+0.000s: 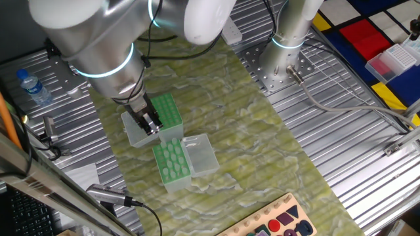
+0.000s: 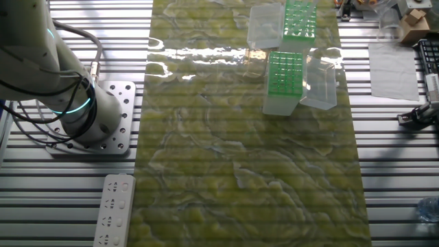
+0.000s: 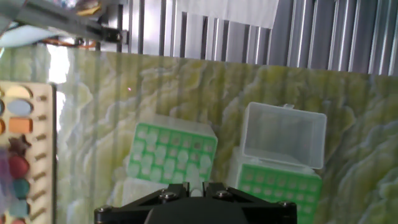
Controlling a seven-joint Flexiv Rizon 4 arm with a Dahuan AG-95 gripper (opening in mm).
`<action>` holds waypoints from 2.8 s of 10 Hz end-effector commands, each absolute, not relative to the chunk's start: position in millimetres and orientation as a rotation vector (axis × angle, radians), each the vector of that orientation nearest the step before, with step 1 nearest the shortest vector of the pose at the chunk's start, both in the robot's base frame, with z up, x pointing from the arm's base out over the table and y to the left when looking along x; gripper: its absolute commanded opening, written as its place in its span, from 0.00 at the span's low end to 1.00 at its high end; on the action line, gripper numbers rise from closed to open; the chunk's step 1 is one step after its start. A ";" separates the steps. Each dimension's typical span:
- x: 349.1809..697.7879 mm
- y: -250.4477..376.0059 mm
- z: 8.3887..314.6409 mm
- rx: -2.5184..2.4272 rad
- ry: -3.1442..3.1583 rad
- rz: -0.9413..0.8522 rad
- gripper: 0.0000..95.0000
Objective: Transfer all large pipette tips from one holder to another
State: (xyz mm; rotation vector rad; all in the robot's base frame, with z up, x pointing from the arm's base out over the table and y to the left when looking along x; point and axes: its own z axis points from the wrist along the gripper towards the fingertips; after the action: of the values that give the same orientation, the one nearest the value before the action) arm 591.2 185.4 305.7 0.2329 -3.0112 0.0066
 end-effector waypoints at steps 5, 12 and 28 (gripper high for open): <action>550.8 119.0 311.9 0.617 -2.870 0.095 0.00; 504.4 69.6 292.3 0.859 -2.779 0.130 0.00; 519.4 52.2 276.7 1.035 -2.726 0.232 0.00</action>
State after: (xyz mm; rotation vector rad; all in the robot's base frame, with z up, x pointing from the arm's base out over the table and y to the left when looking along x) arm 519.9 51.6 276.3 1.0349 -2.7243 0.2316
